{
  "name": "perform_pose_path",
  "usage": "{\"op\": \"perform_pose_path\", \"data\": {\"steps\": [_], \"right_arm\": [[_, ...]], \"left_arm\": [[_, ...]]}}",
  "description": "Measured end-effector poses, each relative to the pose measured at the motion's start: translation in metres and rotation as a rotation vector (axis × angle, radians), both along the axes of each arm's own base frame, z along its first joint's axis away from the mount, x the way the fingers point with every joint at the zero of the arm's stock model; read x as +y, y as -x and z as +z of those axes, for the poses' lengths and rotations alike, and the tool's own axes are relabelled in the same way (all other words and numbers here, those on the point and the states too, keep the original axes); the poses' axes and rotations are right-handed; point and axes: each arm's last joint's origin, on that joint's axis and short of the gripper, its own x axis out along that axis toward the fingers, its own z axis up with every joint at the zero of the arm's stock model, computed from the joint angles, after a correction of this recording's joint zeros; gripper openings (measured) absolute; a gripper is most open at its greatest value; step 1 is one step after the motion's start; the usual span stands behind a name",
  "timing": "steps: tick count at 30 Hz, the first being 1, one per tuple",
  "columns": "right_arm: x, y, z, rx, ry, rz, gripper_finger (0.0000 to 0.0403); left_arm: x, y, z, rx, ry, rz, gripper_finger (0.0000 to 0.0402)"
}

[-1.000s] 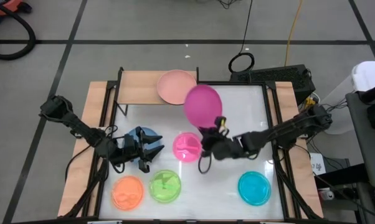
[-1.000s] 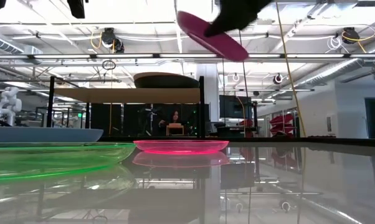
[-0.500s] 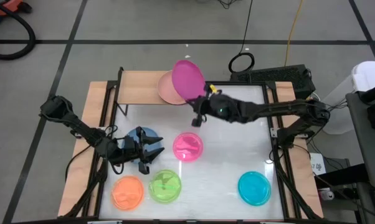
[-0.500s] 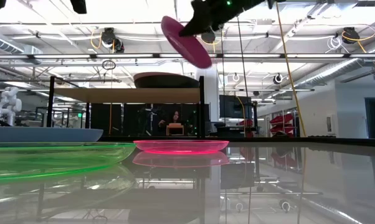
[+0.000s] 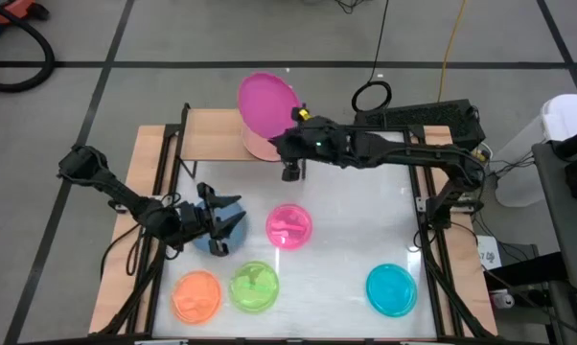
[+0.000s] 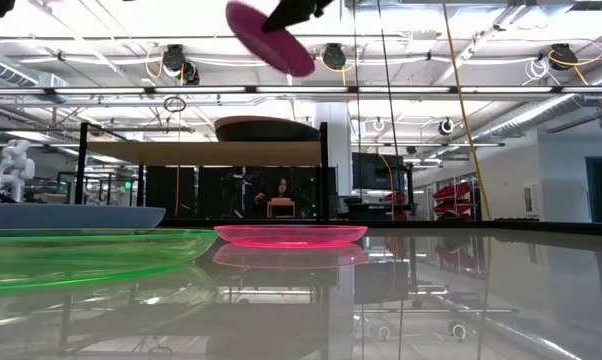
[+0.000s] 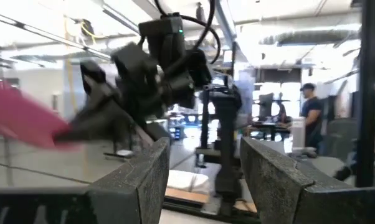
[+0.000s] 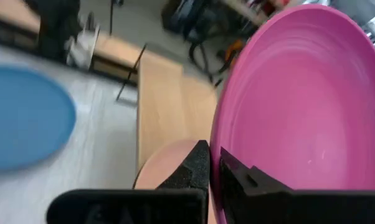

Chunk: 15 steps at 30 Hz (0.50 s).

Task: Place and stack plates onto a shelf
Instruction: Stack the pink plate on top of the peach plate on the shelf

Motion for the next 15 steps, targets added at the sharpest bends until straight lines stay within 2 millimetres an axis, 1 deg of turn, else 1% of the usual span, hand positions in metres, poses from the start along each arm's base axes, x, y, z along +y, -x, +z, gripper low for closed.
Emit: {"op": "perform_pose_path", "data": {"steps": [2,7,10,12,15], "right_arm": [[-0.003,-0.007,-0.009,0.051,-0.009,-0.001,0.0000],[-0.006,-0.025,-0.047,0.175,-0.087,0.097,0.0000],[-0.008,-0.037,-0.071,0.242,-0.082,0.085,0.0000],[-0.011,-0.042,-0.084,0.281,-0.069,0.049,0.0000],[-0.016,-0.044,-0.096,0.326,-0.045,-0.005,0.0000]], "left_arm": [[0.003,0.004,0.005,-0.011,0.000,0.016,0.0200],[0.006,0.011,0.012,-0.012,0.014,0.016,0.0200],[0.007,0.012,0.012,-0.002,0.004,0.018,0.0200],[0.007,0.012,0.012,0.000,-0.001,0.021,0.0200],[0.007,0.012,0.012,0.005,-0.015,0.029,0.0200]]}}
